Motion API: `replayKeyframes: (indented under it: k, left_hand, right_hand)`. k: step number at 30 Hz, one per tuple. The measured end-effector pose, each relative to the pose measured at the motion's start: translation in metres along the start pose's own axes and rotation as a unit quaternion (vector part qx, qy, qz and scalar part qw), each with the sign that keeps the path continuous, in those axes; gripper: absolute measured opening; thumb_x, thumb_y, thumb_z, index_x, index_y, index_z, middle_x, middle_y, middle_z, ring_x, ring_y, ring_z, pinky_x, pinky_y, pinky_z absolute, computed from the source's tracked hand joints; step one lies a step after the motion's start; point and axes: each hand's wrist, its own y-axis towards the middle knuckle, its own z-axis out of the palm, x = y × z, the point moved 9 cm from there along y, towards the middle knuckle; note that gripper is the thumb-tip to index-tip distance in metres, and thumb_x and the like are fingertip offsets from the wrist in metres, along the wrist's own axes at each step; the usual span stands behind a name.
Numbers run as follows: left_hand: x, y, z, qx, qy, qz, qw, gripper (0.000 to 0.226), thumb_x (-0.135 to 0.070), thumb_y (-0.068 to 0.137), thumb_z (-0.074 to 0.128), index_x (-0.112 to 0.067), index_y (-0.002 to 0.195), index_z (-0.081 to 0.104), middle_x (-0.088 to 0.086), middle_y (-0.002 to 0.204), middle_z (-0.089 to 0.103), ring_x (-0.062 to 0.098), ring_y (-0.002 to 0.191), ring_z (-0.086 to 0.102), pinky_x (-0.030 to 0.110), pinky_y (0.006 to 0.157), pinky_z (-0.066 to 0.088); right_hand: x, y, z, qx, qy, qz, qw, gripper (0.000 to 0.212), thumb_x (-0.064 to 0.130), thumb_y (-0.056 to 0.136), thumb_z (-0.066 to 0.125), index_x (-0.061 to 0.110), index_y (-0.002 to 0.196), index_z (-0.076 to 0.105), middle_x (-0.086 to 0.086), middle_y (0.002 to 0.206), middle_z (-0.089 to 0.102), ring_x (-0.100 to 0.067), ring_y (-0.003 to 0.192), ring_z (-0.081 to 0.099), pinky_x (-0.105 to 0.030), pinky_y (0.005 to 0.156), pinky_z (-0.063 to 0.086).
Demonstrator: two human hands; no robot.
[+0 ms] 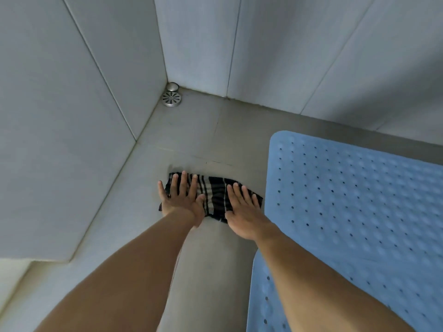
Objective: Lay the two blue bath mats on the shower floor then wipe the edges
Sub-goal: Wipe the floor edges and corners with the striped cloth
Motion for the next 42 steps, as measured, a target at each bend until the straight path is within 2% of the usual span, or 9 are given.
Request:
replayKeyframes:
  k: [14, 22, 28, 42]
  left_hand:
    - [-0.030, 0.073, -0.049, -0.026, -0.004, 0.042, 0.999, 0.061, -0.050, 0.103, 0.001, -0.028, 0.151, -0.030, 0.000, 0.158, -0.038, 0.025, 0.147, -0.033, 0.064, 0.116, -0.014]
    - [-0.051, 0.112, -0.075, -0.008, 0.009, 0.015, 1.000, 0.059, -0.049, 0.103, -0.001, -0.029, 0.150, -0.031, -0.001, 0.158, -0.037, 0.024, 0.147, -0.031, 0.062, 0.115, -0.019]
    - [-0.066, 0.140, -0.100, 0.017, 0.022, -0.011, 1.000, 0.061, -0.047, 0.104, 0.005, -0.028, 0.151, -0.029, 0.001, 0.161, -0.033, 0.024, 0.149, -0.027, 0.061, 0.118, -0.014]
    - [-0.079, 0.210, -0.149, -0.042, 0.033, 0.059, 0.997, 0.066, -0.049, 0.105, 0.015, -0.028, 0.155, -0.023, 0.003, 0.164, -0.026, 0.025, 0.151, -0.022, 0.060, 0.120, -0.009]
  right_hand:
    - [-0.040, 0.053, -0.048, -0.036, -0.030, -0.024, 0.999, 0.068, 0.031, 0.104, 0.025, 0.023, 0.158, -0.015, 0.004, 0.165, -0.023, -0.015, 0.150, -0.024, -0.039, 0.123, -0.012]
    - [-0.061, 0.098, -0.081, -0.016, -0.030, -0.031, 0.999, 0.071, 0.035, 0.103, 0.024, 0.024, 0.157, -0.020, 0.004, 0.164, -0.026, -0.016, 0.149, -0.027, -0.039, 0.122, -0.015]
    - [-0.071, 0.131, -0.109, -0.002, -0.015, -0.048, 0.999, 0.072, 0.036, 0.103, 0.026, 0.023, 0.157, -0.020, 0.003, 0.164, -0.026, -0.017, 0.150, -0.026, -0.042, 0.122, -0.014]
    - [-0.086, 0.189, -0.153, -0.045, -0.014, -0.051, 0.998, 0.068, 0.037, 0.105, 0.025, 0.023, 0.158, -0.015, 0.004, 0.165, -0.023, -0.015, 0.151, -0.023, -0.039, 0.122, -0.014]
